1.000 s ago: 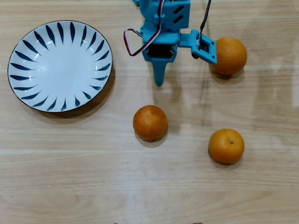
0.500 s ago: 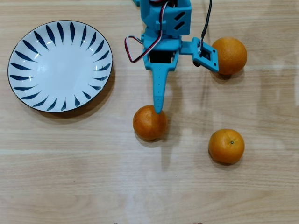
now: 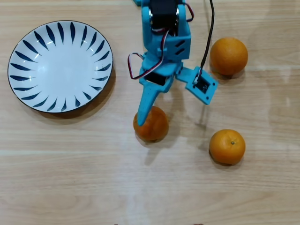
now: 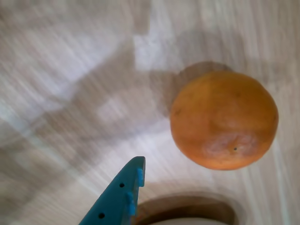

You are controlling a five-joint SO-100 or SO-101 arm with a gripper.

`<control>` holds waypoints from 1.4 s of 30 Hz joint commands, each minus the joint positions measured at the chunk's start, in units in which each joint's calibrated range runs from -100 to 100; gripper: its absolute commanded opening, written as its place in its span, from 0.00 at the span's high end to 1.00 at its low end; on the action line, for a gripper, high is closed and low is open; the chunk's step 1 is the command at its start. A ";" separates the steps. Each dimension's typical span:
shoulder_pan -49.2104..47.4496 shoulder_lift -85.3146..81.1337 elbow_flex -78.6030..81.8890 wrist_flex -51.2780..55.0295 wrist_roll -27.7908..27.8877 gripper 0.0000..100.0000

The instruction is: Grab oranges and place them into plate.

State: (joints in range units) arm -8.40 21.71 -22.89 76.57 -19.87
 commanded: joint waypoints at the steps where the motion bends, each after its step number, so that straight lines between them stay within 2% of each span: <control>1: 0.74 1.45 -2.06 -2.44 -2.71 0.56; 3: 0.74 2.47 -2.51 -4.76 -3.02 0.59; 17: 1.38 11.85 -2.78 -13.44 -5.79 0.58; 21: 1.38 12.53 -2.78 -13.53 -5.84 0.59; 27: 1.38 12.95 -3.51 -13.53 -6.78 0.69; 34: 1.38 12.95 -4.59 -13.36 -6.78 0.74; 42: 1.87 9.14 -7.04 -9.75 -6.21 0.74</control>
State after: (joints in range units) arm -6.96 35.00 -25.19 63.65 -26.29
